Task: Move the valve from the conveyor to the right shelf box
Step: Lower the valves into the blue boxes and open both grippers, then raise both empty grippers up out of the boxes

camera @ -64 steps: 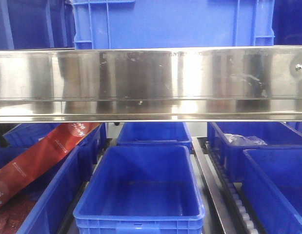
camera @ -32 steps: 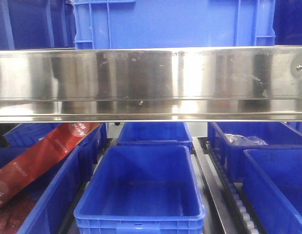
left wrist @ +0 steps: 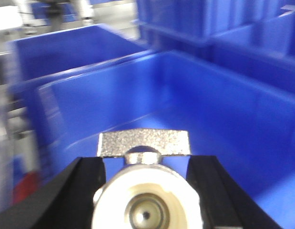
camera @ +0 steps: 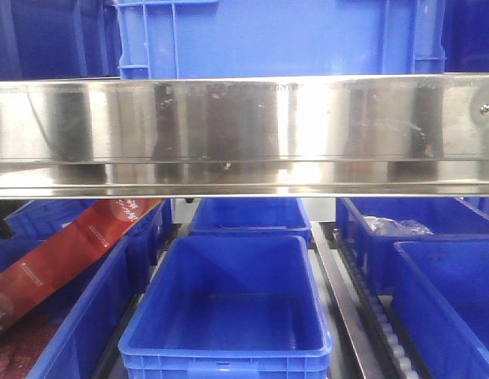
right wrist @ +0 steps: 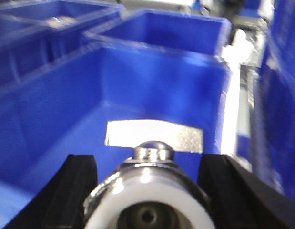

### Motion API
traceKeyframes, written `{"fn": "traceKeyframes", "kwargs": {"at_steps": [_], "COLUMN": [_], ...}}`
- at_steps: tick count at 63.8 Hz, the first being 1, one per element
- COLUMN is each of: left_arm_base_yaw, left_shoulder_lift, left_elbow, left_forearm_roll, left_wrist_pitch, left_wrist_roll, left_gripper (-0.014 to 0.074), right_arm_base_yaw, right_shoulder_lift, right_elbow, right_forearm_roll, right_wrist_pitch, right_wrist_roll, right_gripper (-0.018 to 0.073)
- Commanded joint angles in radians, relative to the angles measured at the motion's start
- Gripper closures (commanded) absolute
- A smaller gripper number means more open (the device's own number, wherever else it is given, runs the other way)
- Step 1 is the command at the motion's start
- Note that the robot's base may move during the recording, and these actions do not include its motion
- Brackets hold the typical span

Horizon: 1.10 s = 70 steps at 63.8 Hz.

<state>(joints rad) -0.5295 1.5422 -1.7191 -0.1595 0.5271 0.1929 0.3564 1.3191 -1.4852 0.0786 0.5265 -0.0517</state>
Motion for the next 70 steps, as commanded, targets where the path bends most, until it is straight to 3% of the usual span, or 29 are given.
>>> {"fn": "traceKeyframes", "kwargs": {"at_steps": [1, 11, 33, 40, 49, 55, 61, 70], "left_arm_base_yaw": [-0.024, -0.025, -0.025, -0.025, -0.025, -0.025, -0.025, -0.025], "left_shoulder_lift": [0.079, 0.207, 0.318, 0.33, 0.332, 0.332, 0.332, 0.332], "left_elbow": [-0.102, -0.21, -0.232, -0.232, -0.232, -0.232, -0.232, -0.232], "left_forearm_roll": [-0.032, -0.109, -0.103, -0.103, -0.103, -0.103, -0.103, -0.103], "left_wrist_pitch": [-0.02, 0.014, 0.009, 0.025, 0.031, 0.031, 0.031, 0.031], "left_wrist_roll": [0.006, 0.006, 0.006, 0.006, 0.006, 0.006, 0.006, 0.006], "left_gripper": [0.0708, 0.0708, 0.0703, 0.0598, 0.0335, 0.0211, 0.0174, 0.0174], "right_arm_base_yaw": [0.014, 0.014, 0.015, 0.015, 0.015, 0.015, 0.015, 0.015], "right_shoulder_lift": [0.055, 0.165, 0.286, 0.306, 0.314, 0.314, 0.314, 0.314], "right_elbow": [-0.064, -0.133, -0.15, -0.15, -0.15, -0.15, -0.15, -0.15], "right_forearm_roll": [-0.001, 0.006, 0.061, 0.063, 0.075, 0.077, 0.077, 0.077], "right_wrist_pitch": [-0.12, -0.146, -0.133, -0.11, -0.105, -0.109, -0.107, -0.104], "right_wrist_roll": [-0.002, -0.002, -0.002, -0.002, -0.002, -0.002, -0.002, -0.002], "right_gripper": [0.0727, 0.0727, 0.0723, 0.0617, 0.0376, 0.027, 0.0214, 0.0207]}}
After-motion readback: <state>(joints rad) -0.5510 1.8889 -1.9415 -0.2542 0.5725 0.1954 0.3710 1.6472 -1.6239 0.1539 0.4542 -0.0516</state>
